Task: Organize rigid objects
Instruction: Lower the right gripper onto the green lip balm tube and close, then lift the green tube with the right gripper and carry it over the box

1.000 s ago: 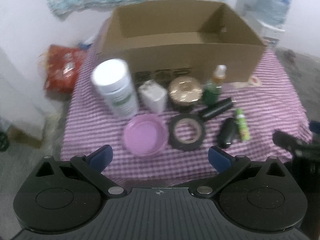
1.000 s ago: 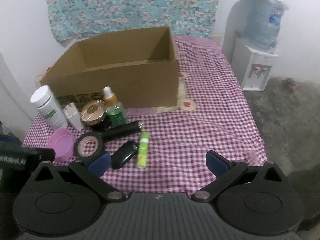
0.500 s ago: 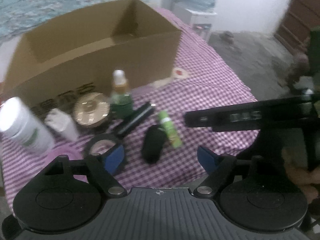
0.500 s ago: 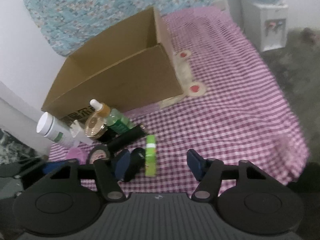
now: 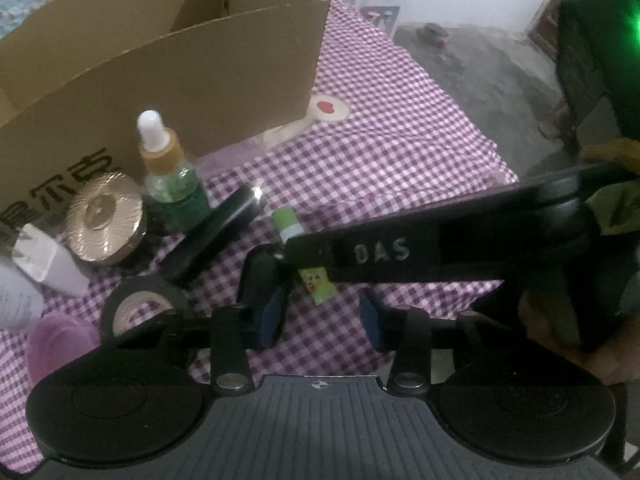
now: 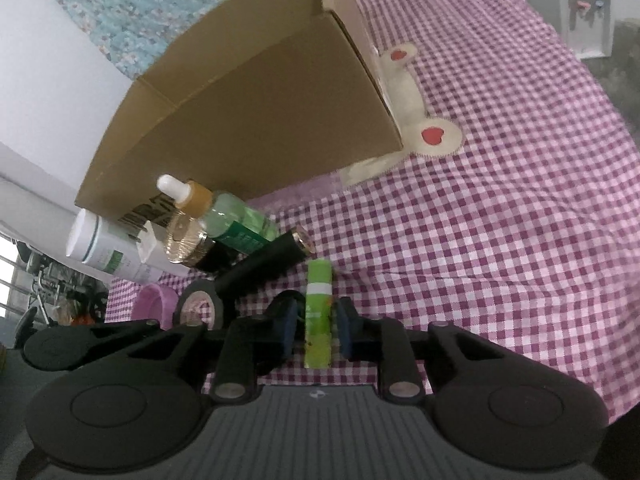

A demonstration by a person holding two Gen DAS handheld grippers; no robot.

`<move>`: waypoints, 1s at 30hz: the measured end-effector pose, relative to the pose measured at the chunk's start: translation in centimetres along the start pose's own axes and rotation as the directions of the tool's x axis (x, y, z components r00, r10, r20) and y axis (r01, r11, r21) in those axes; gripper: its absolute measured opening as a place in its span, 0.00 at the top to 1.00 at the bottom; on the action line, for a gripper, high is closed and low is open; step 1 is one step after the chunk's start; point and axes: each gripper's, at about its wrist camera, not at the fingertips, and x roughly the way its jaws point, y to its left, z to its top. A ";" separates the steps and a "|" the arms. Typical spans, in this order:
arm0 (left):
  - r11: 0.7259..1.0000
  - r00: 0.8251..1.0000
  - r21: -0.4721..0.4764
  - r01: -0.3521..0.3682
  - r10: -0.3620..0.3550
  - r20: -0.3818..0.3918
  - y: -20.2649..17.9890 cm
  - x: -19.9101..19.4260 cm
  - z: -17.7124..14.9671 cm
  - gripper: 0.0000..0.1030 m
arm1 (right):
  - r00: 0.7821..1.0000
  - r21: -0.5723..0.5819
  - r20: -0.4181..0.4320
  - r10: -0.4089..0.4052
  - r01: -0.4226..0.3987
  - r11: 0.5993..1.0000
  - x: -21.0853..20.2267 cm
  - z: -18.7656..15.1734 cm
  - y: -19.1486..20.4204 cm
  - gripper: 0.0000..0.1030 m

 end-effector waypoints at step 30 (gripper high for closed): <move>0.990 0.990 0.005 -0.138 0.138 -0.002 -0.9 0.4 1.7 0.84 | 0.988 0.162 -0.007 0.156 -0.153 0.975 -0.5 0.5 -2.5 0.84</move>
